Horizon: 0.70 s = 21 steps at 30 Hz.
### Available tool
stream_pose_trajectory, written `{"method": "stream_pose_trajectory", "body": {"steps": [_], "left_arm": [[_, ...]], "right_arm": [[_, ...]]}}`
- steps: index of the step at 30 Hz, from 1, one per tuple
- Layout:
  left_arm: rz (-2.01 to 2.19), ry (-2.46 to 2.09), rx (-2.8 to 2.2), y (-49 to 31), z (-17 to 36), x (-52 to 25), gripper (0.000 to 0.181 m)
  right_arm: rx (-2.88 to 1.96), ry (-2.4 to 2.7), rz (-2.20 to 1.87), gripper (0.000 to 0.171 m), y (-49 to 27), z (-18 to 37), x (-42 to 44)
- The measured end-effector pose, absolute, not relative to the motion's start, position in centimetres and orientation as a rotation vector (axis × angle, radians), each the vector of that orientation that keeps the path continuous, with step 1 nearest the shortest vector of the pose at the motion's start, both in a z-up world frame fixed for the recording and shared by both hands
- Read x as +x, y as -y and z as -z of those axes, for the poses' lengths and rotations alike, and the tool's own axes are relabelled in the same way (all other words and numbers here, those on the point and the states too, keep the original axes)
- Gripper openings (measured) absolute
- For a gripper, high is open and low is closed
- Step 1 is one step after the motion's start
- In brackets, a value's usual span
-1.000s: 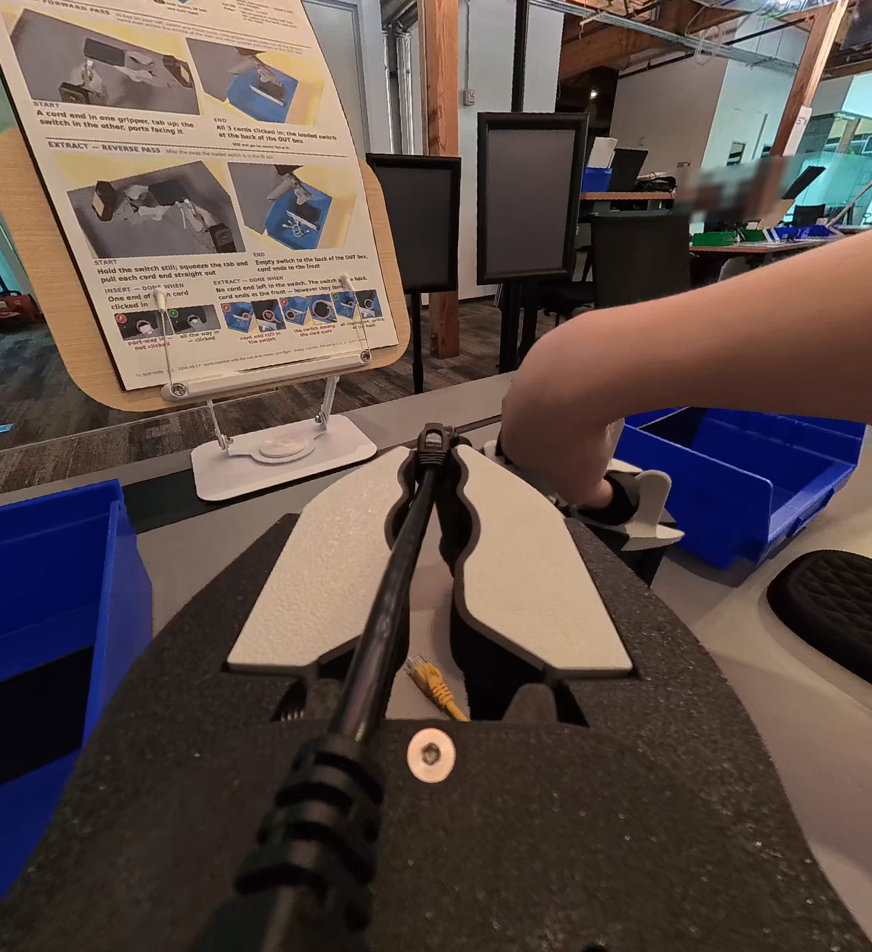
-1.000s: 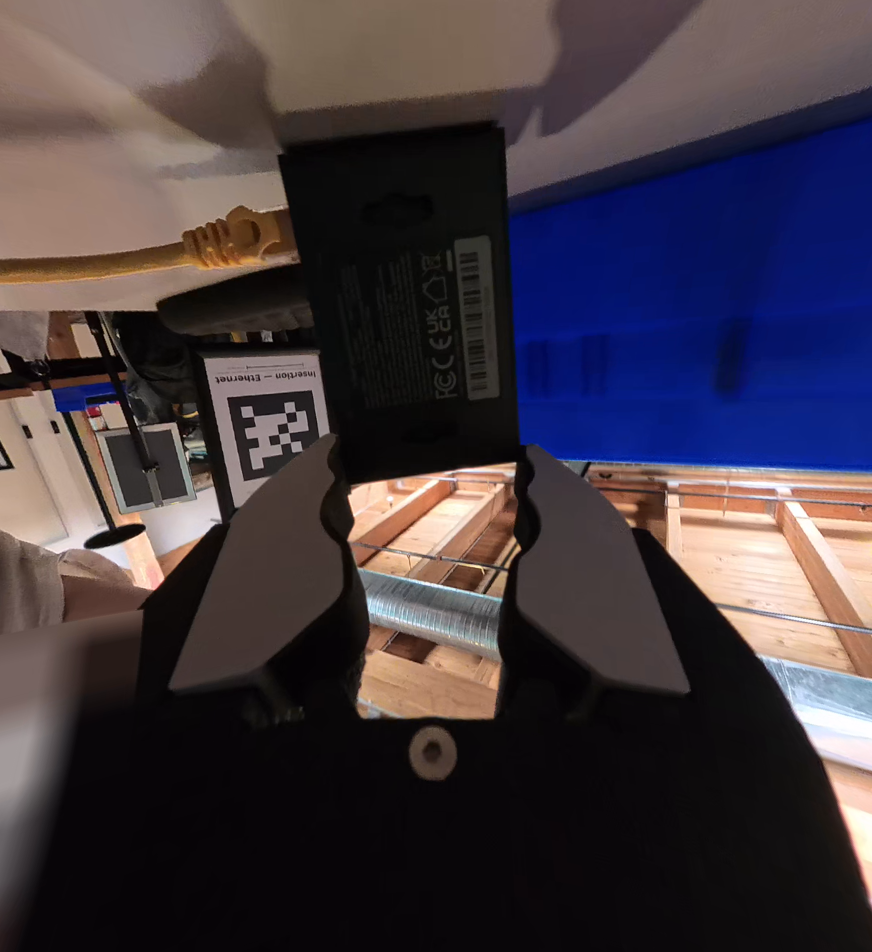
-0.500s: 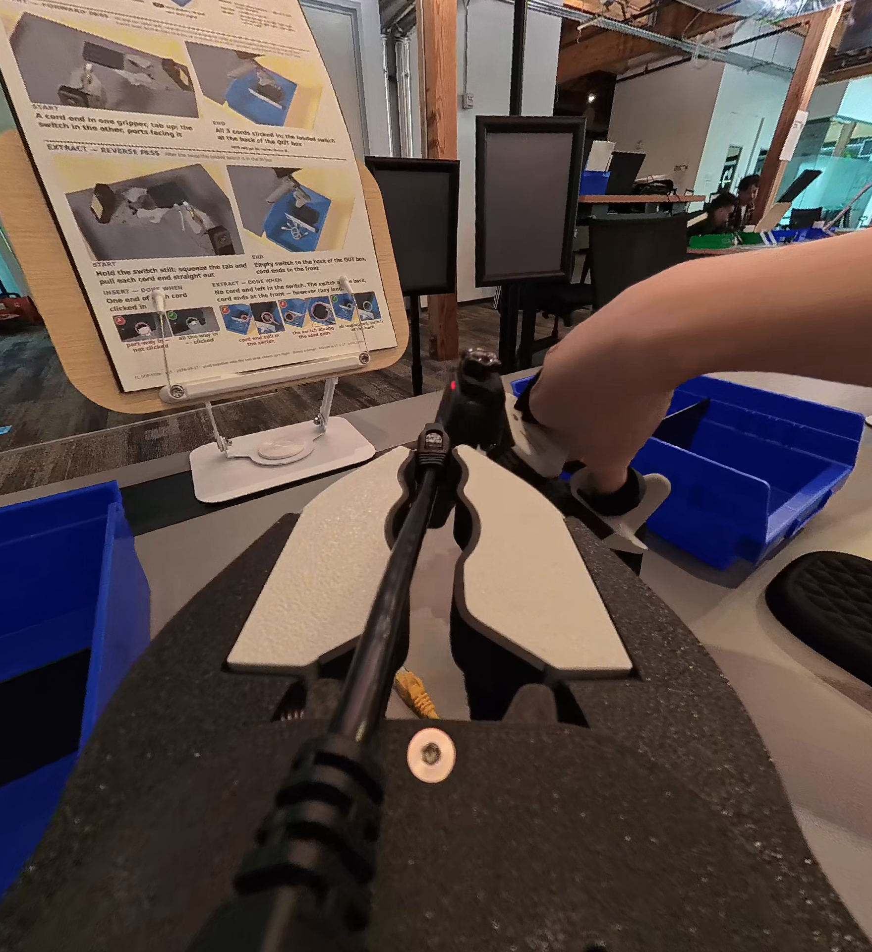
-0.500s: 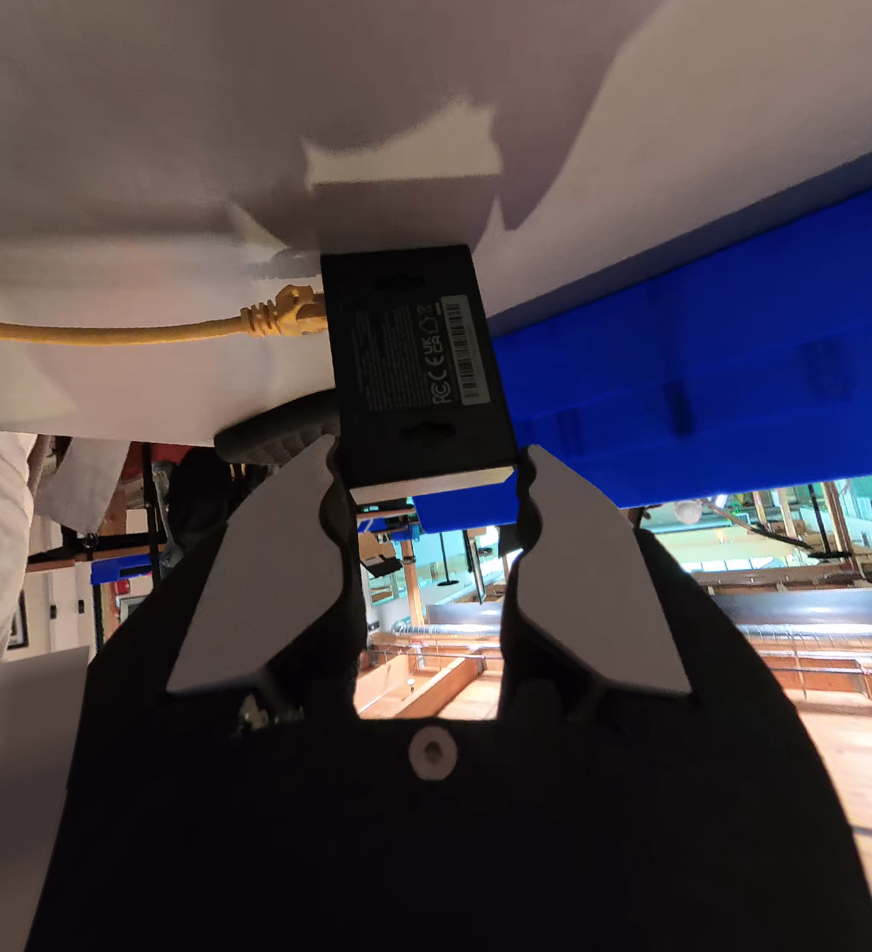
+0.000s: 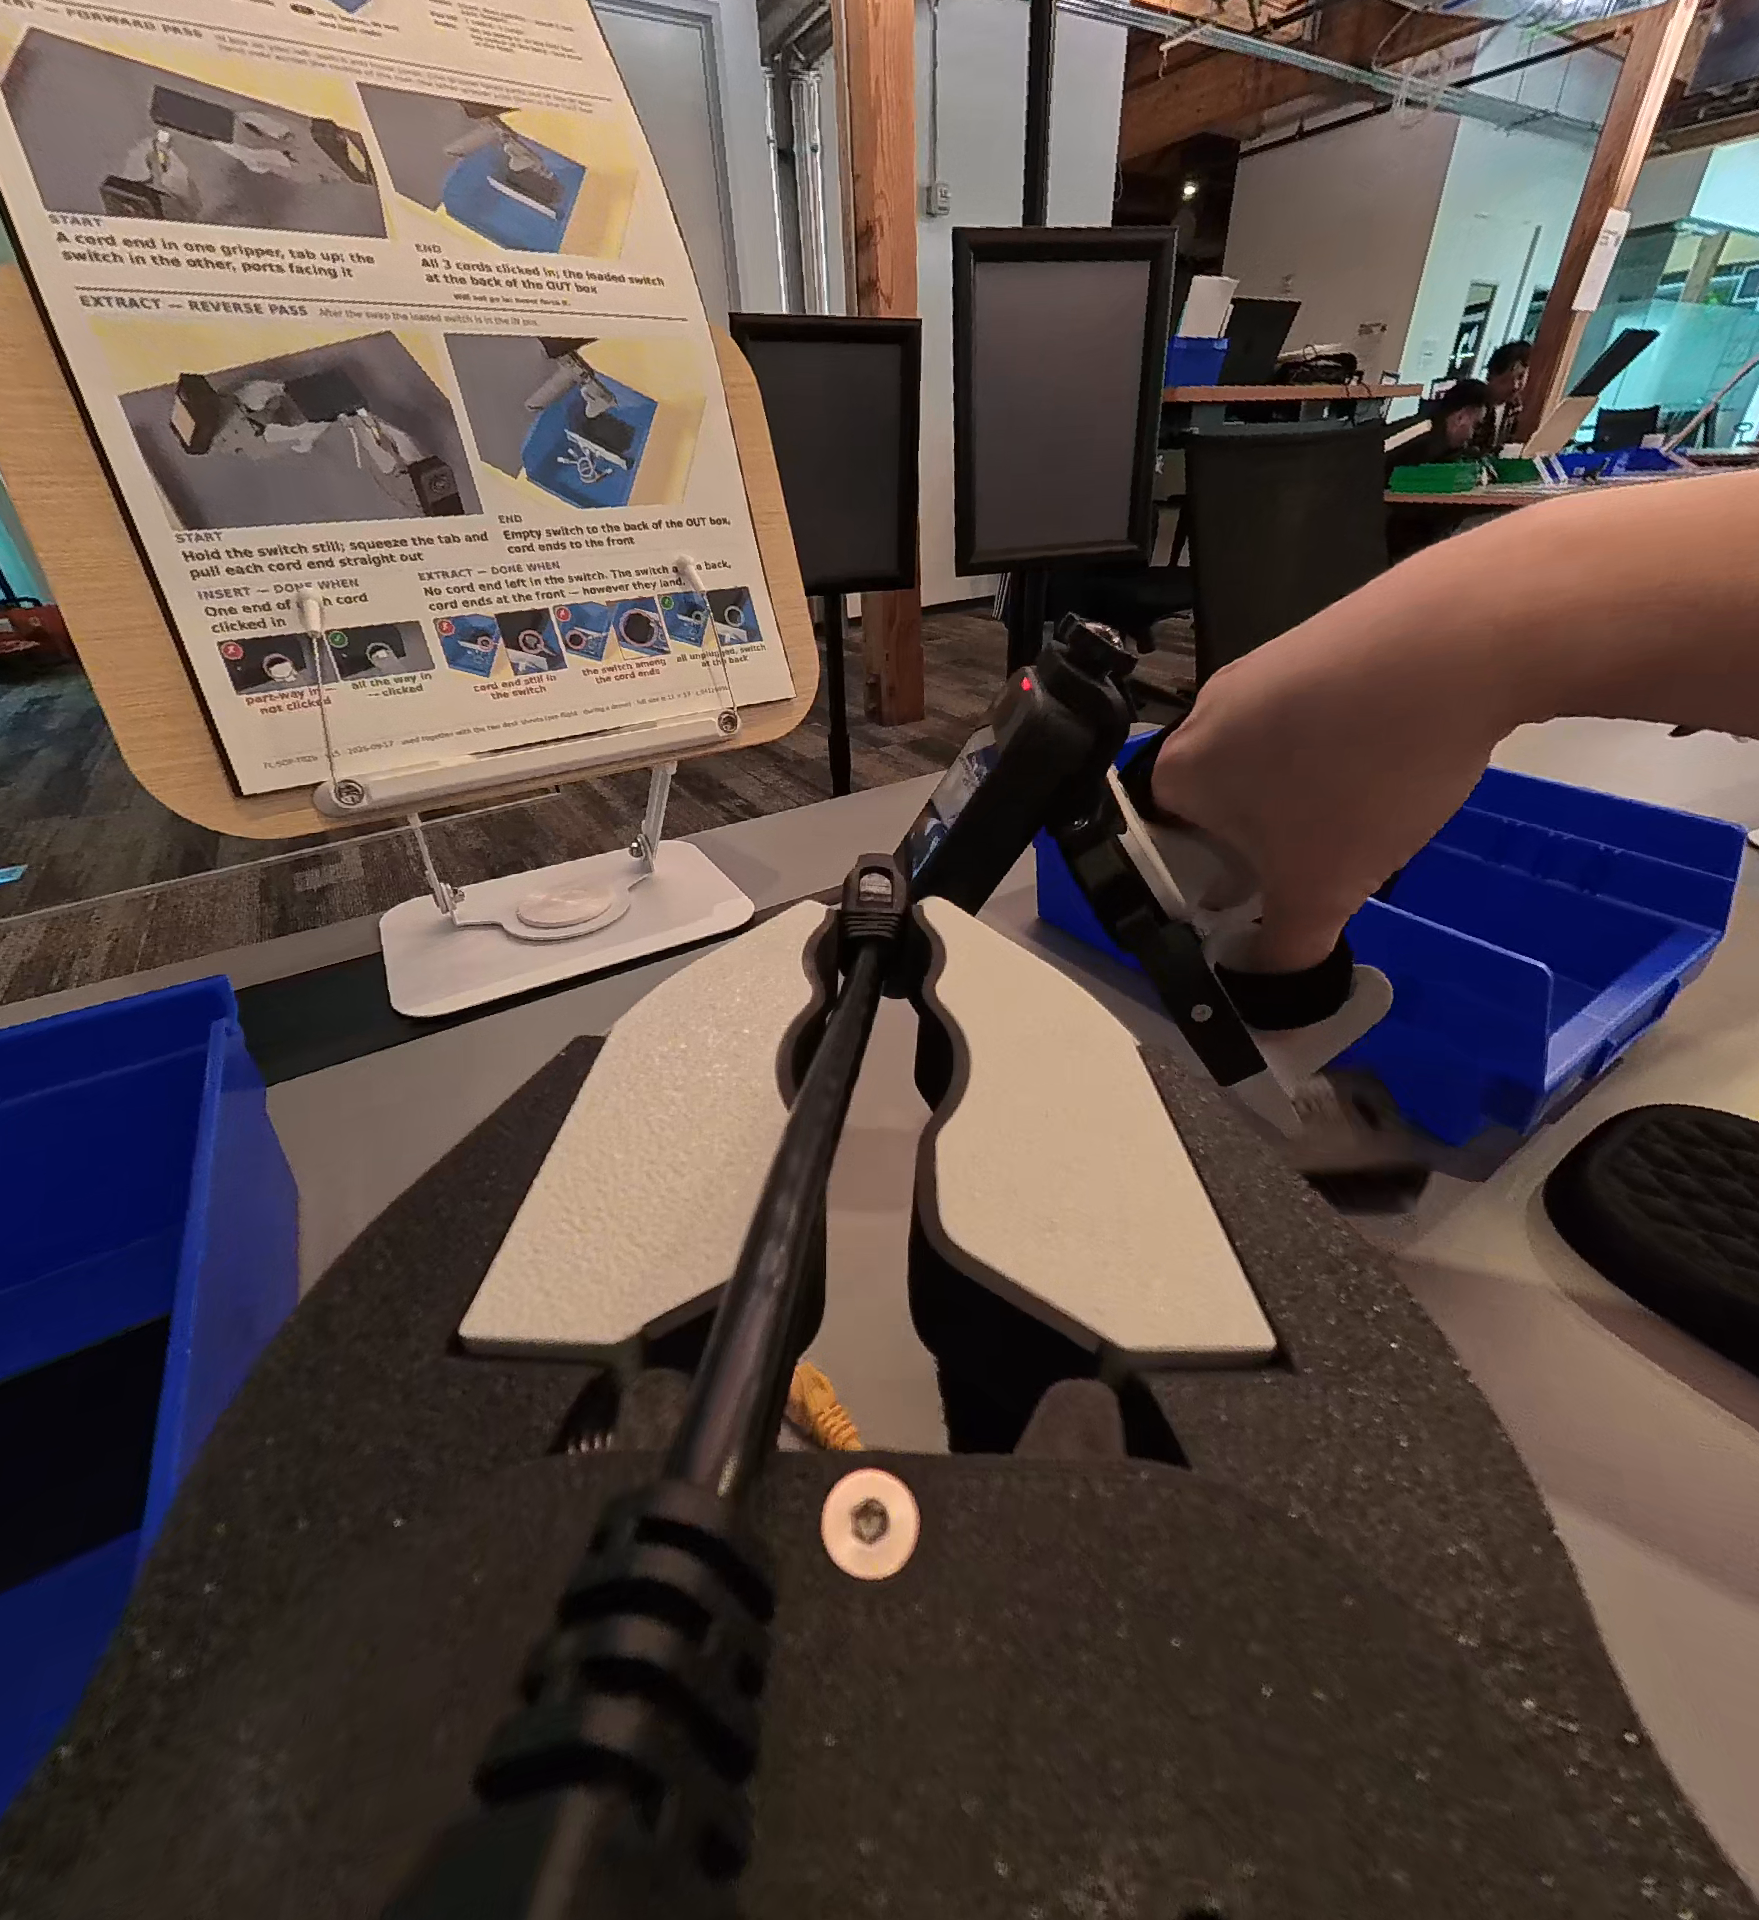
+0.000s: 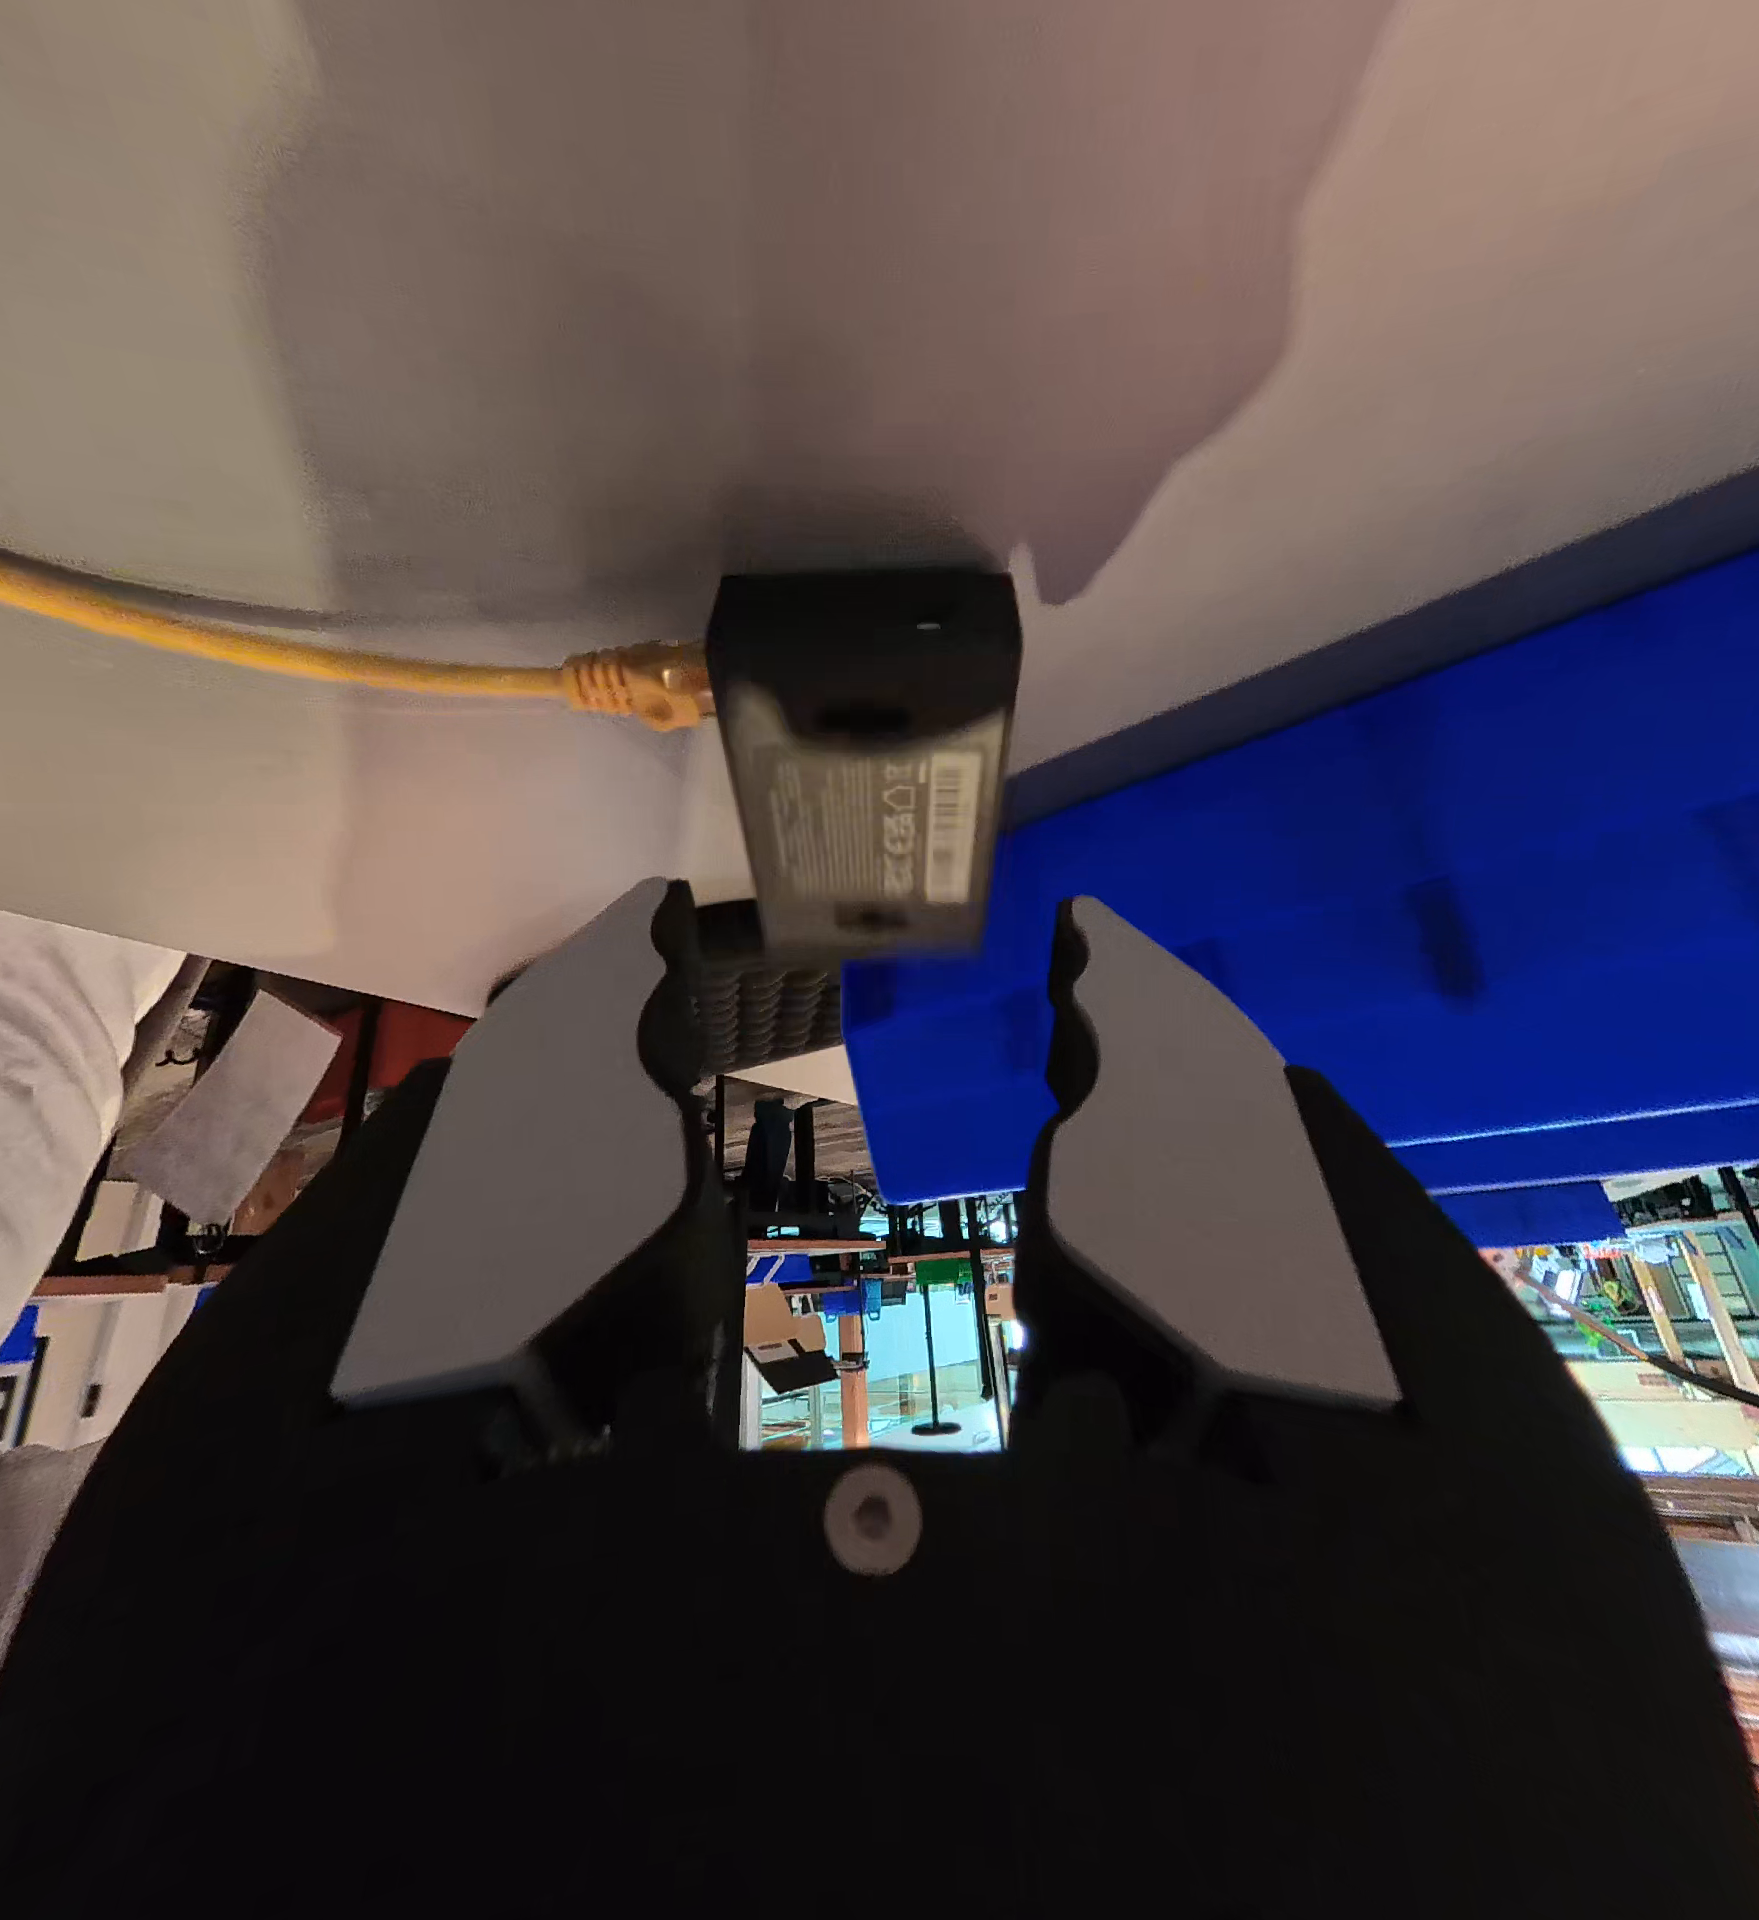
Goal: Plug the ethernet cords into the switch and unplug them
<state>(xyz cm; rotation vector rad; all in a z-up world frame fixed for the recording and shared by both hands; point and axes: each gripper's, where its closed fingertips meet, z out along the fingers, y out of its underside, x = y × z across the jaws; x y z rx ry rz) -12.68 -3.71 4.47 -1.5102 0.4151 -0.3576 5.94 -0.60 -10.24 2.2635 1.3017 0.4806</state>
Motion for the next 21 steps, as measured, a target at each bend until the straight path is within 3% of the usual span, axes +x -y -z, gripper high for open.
{"method": "stream_pose_trajectory", "body": {"steps": [12,15,21], "left_arm": [[0.368,-0.411,-1.506,3.8,-4.6,-12.9,0.011],[0.387,-0.411,-1.497,4.0,-4.9,-12.8,0.012],[0.374,-0.455,-1.504,4.1,-4.4,-11.5,0.011]], "right_arm": [[2.552,-1.613,-0.352,0.048,-0.5,10.6,4.9],[2.756,-1.847,-0.245,0.055,0.5,10.5,5.3],[2.801,-1.779,-0.211,0.07,2.5,12.1,8.9]]}}
